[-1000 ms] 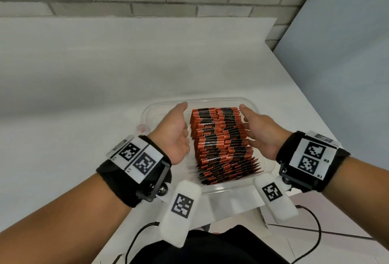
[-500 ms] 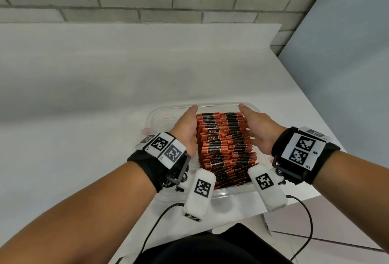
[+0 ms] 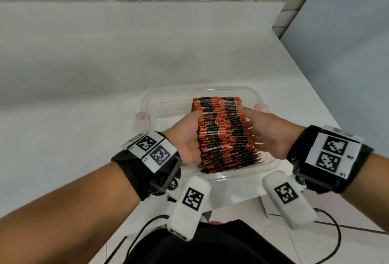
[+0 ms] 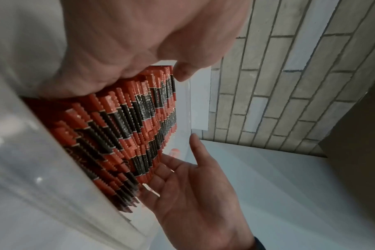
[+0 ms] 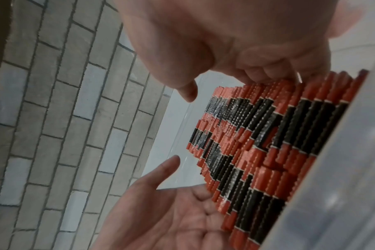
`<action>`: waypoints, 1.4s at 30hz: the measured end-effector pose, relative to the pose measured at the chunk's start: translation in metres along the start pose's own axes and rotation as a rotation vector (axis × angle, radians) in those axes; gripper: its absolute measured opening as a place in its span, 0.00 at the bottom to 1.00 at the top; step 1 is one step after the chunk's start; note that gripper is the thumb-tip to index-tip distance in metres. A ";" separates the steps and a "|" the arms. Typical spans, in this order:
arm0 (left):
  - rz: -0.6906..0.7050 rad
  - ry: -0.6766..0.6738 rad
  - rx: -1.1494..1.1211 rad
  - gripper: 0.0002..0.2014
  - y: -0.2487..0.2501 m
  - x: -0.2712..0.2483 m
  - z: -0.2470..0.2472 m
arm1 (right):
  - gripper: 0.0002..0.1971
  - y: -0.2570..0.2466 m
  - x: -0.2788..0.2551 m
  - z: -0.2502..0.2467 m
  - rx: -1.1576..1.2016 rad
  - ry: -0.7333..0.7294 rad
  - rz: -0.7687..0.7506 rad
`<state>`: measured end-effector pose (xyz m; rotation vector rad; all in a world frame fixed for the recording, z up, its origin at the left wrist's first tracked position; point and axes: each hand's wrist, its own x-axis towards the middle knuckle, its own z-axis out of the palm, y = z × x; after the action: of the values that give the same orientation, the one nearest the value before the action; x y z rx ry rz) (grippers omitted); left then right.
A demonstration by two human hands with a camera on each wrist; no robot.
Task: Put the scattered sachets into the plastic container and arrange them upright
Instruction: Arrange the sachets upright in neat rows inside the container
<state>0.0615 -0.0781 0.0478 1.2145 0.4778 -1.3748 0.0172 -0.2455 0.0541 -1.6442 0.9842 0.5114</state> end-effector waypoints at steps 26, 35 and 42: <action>-0.002 -0.016 -0.107 0.21 -0.019 0.004 0.002 | 0.17 0.009 -0.021 0.005 -0.036 -0.088 0.085; 0.017 -0.036 -0.130 0.21 -0.019 0.004 0.004 | 0.20 0.008 -0.021 0.006 -0.085 -0.109 0.112; 0.008 -0.016 -0.102 0.23 -0.020 0.000 0.008 | 0.18 0.008 -0.021 0.005 -0.076 -0.110 0.114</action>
<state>0.0410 -0.0802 0.0434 1.1208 0.5249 -1.3369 0.0000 -0.2337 0.0636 -1.6157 0.9914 0.7166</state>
